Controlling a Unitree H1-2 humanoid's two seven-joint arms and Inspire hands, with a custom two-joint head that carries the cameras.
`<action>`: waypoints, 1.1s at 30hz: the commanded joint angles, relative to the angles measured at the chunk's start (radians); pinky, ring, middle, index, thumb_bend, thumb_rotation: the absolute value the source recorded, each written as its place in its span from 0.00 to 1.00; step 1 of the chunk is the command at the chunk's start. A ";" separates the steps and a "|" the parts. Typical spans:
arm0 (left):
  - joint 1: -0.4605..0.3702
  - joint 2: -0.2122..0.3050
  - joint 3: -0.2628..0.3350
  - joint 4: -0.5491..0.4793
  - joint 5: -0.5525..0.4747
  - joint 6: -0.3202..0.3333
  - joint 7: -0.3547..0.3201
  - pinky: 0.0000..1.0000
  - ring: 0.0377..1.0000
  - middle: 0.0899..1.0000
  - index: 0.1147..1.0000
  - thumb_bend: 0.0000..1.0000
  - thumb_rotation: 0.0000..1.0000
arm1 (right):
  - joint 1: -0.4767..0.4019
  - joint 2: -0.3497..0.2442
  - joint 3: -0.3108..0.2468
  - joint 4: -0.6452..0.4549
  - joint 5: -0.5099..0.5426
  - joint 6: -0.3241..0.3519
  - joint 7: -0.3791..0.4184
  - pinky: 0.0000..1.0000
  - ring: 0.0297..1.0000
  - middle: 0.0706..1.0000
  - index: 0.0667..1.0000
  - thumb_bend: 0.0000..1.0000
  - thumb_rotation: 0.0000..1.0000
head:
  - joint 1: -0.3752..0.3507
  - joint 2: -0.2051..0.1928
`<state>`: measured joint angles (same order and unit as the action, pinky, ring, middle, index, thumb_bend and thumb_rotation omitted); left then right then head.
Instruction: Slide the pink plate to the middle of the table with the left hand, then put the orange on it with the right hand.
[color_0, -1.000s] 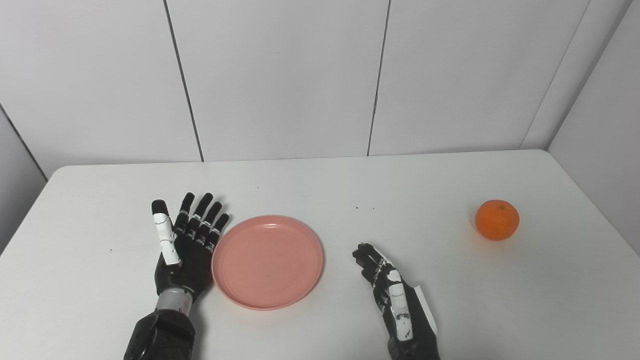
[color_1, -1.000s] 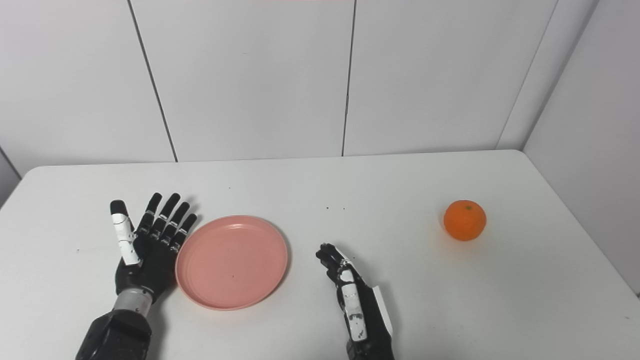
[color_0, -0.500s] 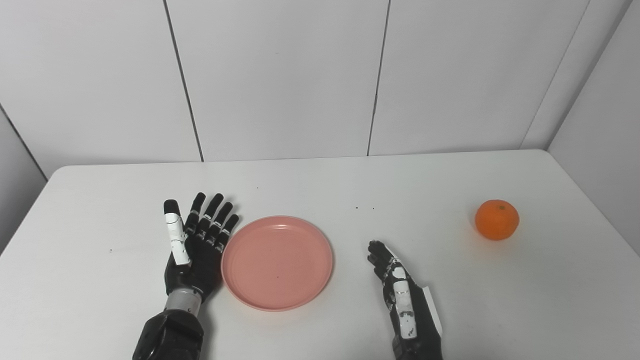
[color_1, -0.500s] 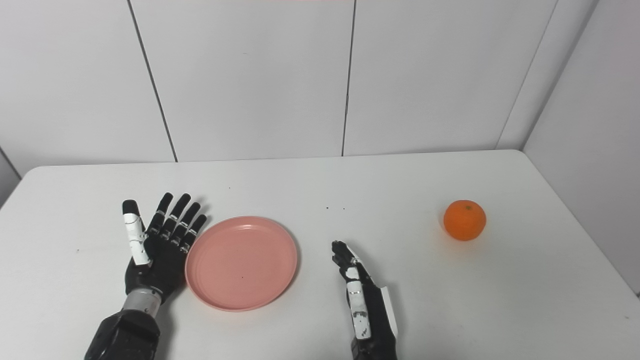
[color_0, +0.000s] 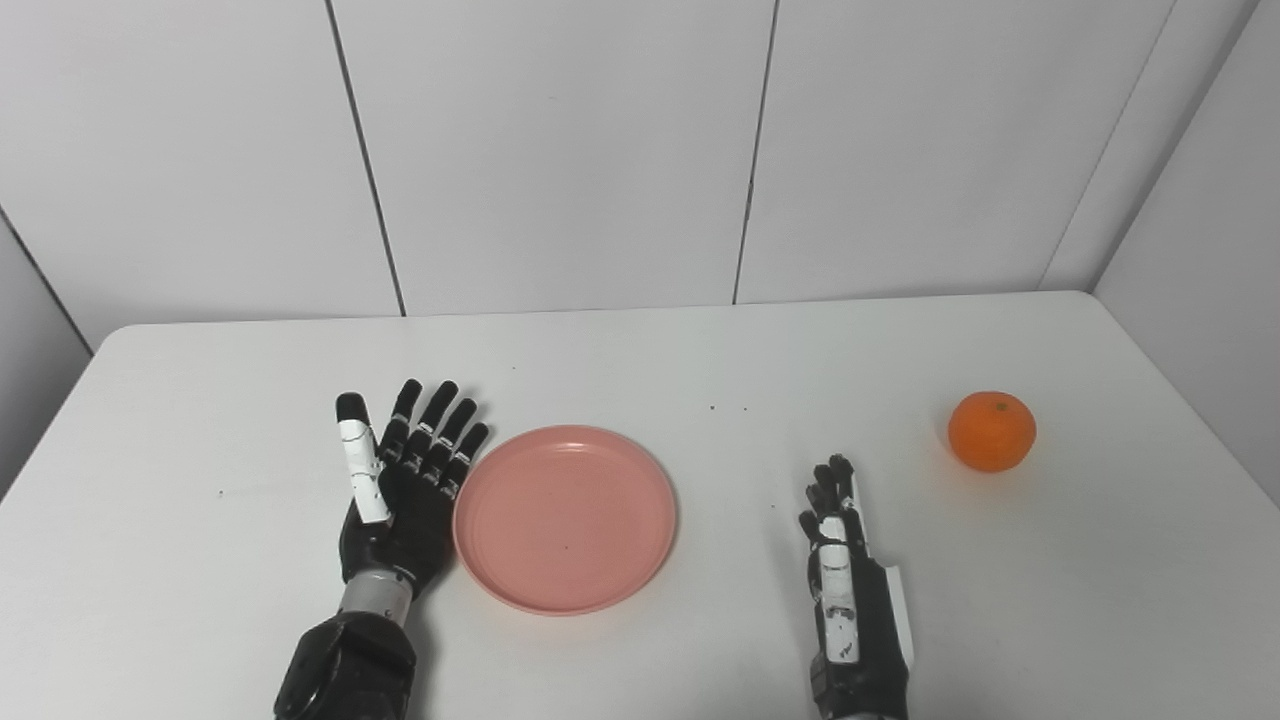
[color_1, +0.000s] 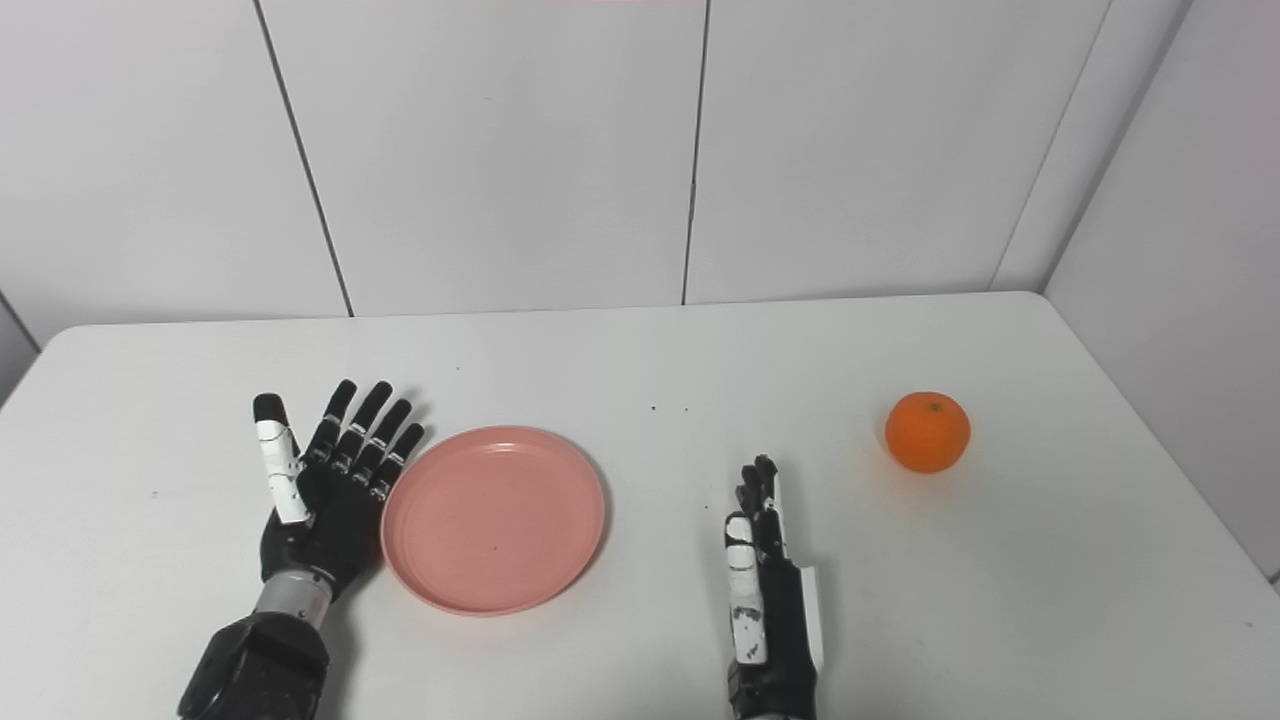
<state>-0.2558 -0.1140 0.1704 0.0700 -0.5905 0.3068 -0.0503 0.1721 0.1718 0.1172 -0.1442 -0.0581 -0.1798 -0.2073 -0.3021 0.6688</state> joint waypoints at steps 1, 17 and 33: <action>0.012 -0.009 -0.009 0.004 0.005 0.049 0.013 0.92 0.91 0.90 0.98 0.87 0.80 | 0.017 0.035 -0.004 0.041 -0.038 -0.064 -0.019 1.00 1.00 1.00 1.00 0.73 0.97 | -0.004 0.000; 0.005 0.006 0.000 0.030 -0.011 0.055 -0.019 0.99 0.95 0.92 0.98 0.87 0.79 | 0.002 0.043 0.027 0.068 -0.100 -0.060 -0.057 1.00 1.00 1.00 1.00 0.72 1.00 | -0.098 -0.008; -0.005 0.023 0.013 0.066 -0.013 0.047 -0.040 0.97 0.94 0.90 0.99 0.88 0.77 | -0.006 0.053 0.034 0.072 -0.122 -0.035 -0.067 1.00 1.00 1.00 1.00 0.76 1.00 | -0.129 -0.013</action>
<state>-0.2695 -0.0915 0.1797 0.1118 -0.6135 0.3203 -0.1125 0.1571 0.1728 0.1475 -0.1248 -0.1797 -0.2087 -0.2708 -0.4326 0.6565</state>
